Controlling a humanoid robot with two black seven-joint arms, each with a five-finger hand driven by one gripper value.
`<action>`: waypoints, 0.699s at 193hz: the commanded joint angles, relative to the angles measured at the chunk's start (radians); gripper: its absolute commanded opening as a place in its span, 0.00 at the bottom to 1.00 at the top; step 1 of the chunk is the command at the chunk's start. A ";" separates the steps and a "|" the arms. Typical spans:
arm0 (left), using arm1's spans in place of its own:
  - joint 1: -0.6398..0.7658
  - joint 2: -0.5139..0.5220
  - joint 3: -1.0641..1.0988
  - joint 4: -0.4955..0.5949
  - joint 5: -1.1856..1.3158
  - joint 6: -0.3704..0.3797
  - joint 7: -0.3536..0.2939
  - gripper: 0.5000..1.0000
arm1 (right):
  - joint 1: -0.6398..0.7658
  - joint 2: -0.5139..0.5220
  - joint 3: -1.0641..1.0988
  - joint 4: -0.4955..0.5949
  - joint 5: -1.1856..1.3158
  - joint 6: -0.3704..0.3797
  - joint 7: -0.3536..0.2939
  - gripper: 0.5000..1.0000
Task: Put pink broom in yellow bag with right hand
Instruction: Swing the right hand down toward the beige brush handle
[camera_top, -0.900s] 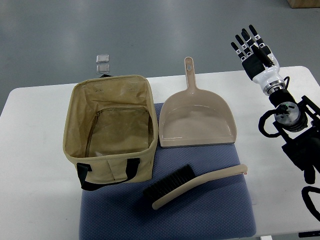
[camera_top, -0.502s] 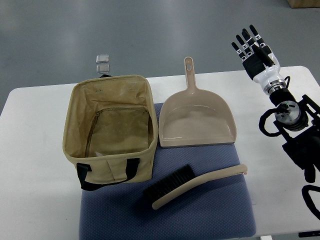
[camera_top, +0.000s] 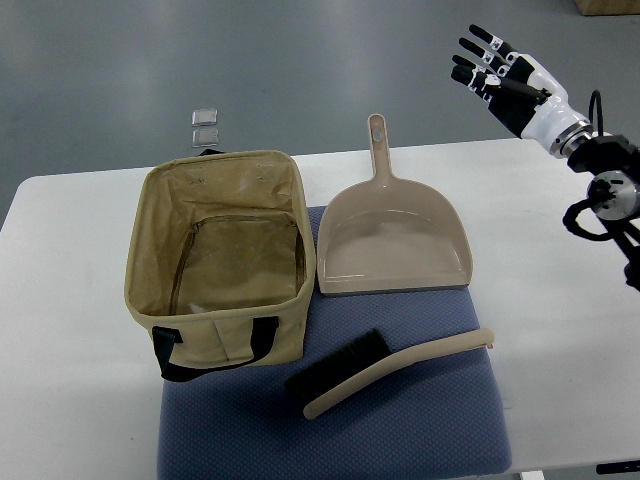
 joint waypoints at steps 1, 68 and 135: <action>-0.004 0.000 0.002 -0.022 0.000 0.000 0.000 1.00 | 0.053 -0.131 -0.125 0.134 -0.222 0.002 -0.043 0.86; -0.016 0.000 0.002 -0.051 0.008 0.000 0.003 1.00 | 0.241 -0.484 -0.399 0.477 -0.385 0.158 -0.215 0.86; -0.023 0.000 0.002 -0.051 0.009 -0.002 0.003 1.00 | 0.167 -0.581 -0.504 0.783 -0.370 0.106 -0.251 0.86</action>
